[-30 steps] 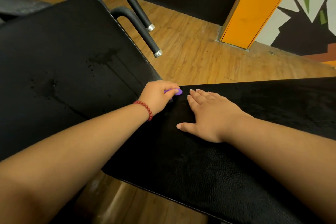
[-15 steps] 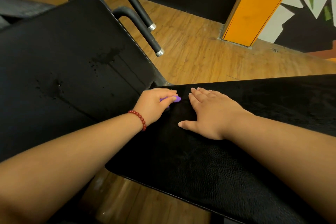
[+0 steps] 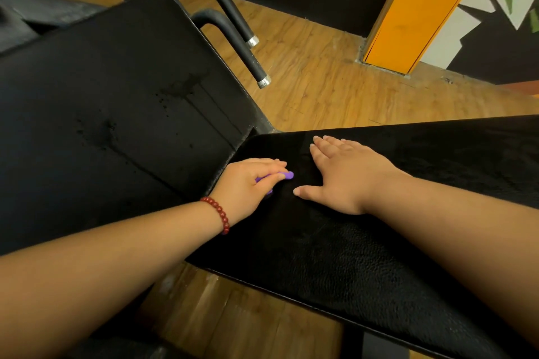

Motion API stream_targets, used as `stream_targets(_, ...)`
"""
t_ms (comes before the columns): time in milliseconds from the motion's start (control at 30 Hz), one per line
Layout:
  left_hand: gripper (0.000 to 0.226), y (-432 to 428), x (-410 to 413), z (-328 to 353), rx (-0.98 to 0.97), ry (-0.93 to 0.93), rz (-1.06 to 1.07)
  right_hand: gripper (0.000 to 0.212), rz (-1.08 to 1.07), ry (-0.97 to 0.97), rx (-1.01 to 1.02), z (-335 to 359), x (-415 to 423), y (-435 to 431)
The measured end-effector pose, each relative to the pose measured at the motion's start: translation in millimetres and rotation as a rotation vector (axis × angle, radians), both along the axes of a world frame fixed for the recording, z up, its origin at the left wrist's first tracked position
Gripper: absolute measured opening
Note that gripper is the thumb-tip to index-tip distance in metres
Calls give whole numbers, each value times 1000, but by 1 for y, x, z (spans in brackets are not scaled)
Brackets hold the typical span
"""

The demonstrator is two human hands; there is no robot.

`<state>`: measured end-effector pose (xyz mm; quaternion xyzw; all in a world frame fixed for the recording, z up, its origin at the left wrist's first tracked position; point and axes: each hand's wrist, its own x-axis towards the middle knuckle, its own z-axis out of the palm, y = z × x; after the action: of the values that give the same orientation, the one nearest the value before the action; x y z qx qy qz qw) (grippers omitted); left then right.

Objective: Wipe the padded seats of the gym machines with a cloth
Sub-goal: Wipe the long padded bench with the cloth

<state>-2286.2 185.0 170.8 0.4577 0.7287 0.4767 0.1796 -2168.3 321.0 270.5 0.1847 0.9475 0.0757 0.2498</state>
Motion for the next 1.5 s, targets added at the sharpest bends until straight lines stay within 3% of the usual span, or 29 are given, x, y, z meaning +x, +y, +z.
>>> stream_targets(300,24,31,-5,16,-42,-22,42,96,-10,11,0,-1,0,-1)
stream_targets(500,27,0,2,1,-38,125,-38,95,-4,17,-2,1,0,-2)
stream_targets(733,26,32,-2,21,-93,-41,87,91,15,18,-12,7,6,-5)
stream_targets(867,22,19,12,21,-30,-106,32,92,-13,24,-56,20,16,-2)
stream_targets(1167,20,42,14,22,9,117,16,100,-21,-46,-24,36,37,19)
stream_targets(1333,22,86,3,39,-105,39,65,98,-16,-43,-13,30,34,22)
stream_targets(1500,19,60,14,28,36,-40,-30,99,-3,-40,-13,30,34,22)
